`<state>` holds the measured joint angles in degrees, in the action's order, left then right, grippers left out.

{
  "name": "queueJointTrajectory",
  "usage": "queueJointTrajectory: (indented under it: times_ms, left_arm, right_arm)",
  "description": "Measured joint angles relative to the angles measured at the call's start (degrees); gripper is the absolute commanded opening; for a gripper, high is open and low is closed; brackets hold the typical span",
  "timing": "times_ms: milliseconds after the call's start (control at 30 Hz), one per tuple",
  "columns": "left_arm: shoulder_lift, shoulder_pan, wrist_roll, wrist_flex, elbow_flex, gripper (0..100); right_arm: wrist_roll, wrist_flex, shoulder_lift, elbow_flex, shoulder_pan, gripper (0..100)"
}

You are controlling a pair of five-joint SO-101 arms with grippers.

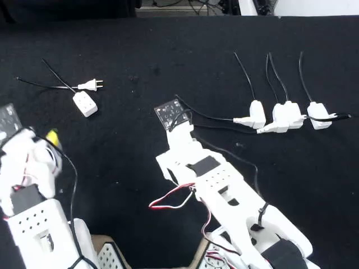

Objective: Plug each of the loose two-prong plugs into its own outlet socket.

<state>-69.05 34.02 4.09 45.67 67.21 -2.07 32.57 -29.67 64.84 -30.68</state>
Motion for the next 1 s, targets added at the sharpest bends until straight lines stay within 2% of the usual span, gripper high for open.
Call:
queueJointTrajectory:
  times_ms: [167,267,400,500,733,833,1000]
  left_arm:
    - [6.1,-0.1,1.2,0.2,-13.0,24]
    - [14.9,-0.5,-0.5,1.6,-20.0,24]
    - [30.2,-5.5,-3.4,7.6,-30.3,24]
    - [41.8,-9.3,-6.3,12.8,-39.1,24]
    - [65.2,-14.2,-19.0,21.7,-60.0,24]
    - [74.1,-15.9,-22.9,23.3,-67.1,24]
    - [88.1,-17.8,-25.3,23.5,-76.7,24]
  right_arm:
    - [0.2,-0.3,0.0,0.0,0.0,8.7]
    - [0.2,-0.3,0.0,0.0,0.0,8.7]
    - [0.2,-0.3,0.0,0.0,0.0,8.7]
    - [0.2,-0.3,0.0,0.0,0.0,8.7]
    - [0.2,-0.3,0.0,0.0,0.0,8.7]
    - [0.2,-0.3,0.0,0.0,0.0,8.7]
    - [0.2,-0.3,0.0,0.0,0.0,8.4]
